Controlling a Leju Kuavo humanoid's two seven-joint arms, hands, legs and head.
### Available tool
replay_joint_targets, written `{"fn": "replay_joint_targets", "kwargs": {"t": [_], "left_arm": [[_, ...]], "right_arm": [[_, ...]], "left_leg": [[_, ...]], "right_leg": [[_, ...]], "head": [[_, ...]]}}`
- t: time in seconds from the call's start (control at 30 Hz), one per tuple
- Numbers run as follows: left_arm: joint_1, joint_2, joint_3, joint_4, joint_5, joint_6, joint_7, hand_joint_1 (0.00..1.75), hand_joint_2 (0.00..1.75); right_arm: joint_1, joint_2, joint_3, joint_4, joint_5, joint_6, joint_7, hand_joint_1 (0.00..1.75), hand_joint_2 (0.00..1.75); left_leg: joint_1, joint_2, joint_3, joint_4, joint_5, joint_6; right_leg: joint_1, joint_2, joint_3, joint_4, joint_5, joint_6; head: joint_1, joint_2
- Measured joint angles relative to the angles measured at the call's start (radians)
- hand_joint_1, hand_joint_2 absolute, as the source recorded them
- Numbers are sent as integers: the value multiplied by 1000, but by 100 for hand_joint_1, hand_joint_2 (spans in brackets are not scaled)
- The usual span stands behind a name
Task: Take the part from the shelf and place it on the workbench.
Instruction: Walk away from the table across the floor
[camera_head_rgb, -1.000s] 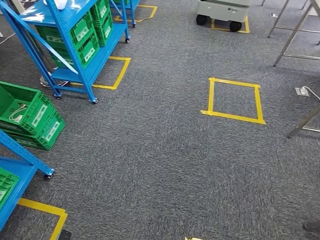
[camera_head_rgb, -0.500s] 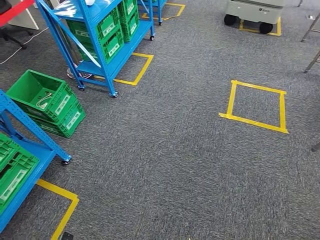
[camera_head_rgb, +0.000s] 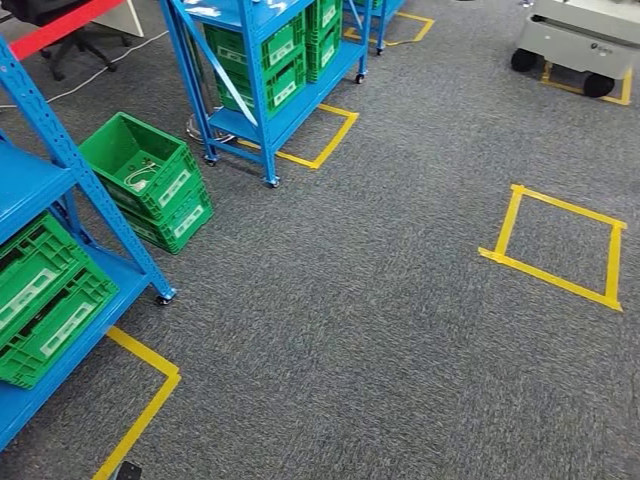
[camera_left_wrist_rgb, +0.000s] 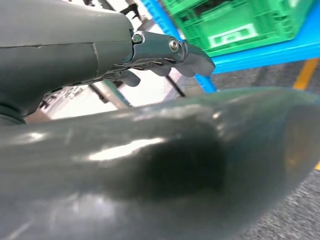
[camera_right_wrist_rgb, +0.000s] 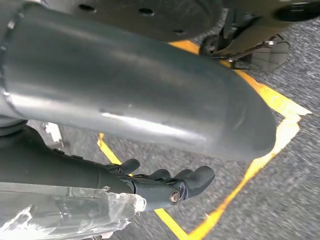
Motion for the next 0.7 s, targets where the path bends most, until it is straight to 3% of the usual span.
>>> {"fn": "replay_joint_targets", "kwargs": {"t": [0.07, 0.1, 0.17, 0.2, 0.27, 0.33, 0.4, 0.43, 0.47, 0.53, 0.6, 0.67, 0.7], "left_arm": [[-2, 1, 0, 0, 0, 0, 0, 0, 0], [-2, 1, 0, 0, 0, 0, -1, 0, 0], [1, 3, 0, 0, 0, 0, -1, 0, 0], [3, 4, 0, 0, 0, 0, -2, 0, 0], [3, 4, 0, 0, 0, 0, -3, 0, 0], [-1, 5, 0, 0, 0, 0, -5, 0, 0], [-2, 6, 0, 0, 0, 0, -5, 0, 0], [0, 6, 0, 0, 0, 0, -6, 0, 0], [1, 6, 0, 0, 0, 0, -6, 0, 0], [-2, 7, 0, 0, 0, 0, -6, 0, 0], [-7, 8, 0, 0, 0, 0, -6, 0, 0], [-7, 8, 0, 0, 0, 0, -5, 0, 0], [-5, 8, 0, 0, 0, 0, -5, 0, 0]], "right_arm": [[-1, 0, 1, 0, 0, 0, 0, 0, 0], [-1, 0, 1, 0, 0, 0, 0, 0, 0], [-1, 0, 3, 0, -1, 0, 0, 0, 0], [-2, 0, 3, 0, -2, 0, -1, 0, 0], [-3, 0, 5, 0, -3, 0, -1, 0, 0], [-2, 0, 6, 0, -3, 0, -1, 0, 0], [-1, 0, 6, 0, -3, 0, -1, 0, 0], [-1, 0, 6, 0, -3, 0, -1, 0, 0], [-2, 0, 6, 0, -3, 0, -1, 0, 0], [-4, 0, 6, 0, -3, 1, -1, 0, 0], [-5, 0, 7, 0, -4, 2, 0, 0, 0], [-6, 0, 7, 0, -4, 3, 0, 0, 0], [-8, 0, 7, 0, -3, 3, 0, 0, 0]], "left_leg": [[-1, -21, -5, 3, 1, -11], [0, -30, -9, 4, 4, -18], [4, -46, -15, 2, 10, -32], [5, -38, -19, 7, 5, -37], [2, 1, -48, 66, -35, -44], [1, 39, -110, 199, -103, -48], [1, 47, -150, 288, -129, -50], [1, 49, -143, 278, -113, -49], [0, 55, -116, 231, -83, -48], [-6, 96, -40, 91, -24, -41], [-12, 127, -1, 11, -6, -31], [-13, 113, -3, 2, -7, -20], [-12, 104, -3, 1, -6, -15]], "right_leg": [[-5, 40, 54, -110, 35, -3], [-5, 50, 63, -127, 35, -7], [-3, 35, 65, -130, 37, -19], [-3, 25, 65, -133, 40, -27], [-4, 4, 66, -139, 45, -40], [0, -22, 64, -140, 45, -47], [3, -47, 63, -140, 44, -49], [3, -58, 64, -140, 44, -49], [3, -68, 65, -140, 43, -48], [7, -85, 68, -137, 39, -43], [13, -103, 70, -134, 35, -33], [15, -121, 73, -136, 32, -24], [14, -118, 72, -133, 27, -18]], "head": [[-1, 0], [-2, 0], [-3, 0], [-3, 0], [-10, 0], [-15, 0], [-15, 0], [-16, 0], [-16, 0], [-17, 0], [-15, 0], [-13, 0], [-12, 0]]}}
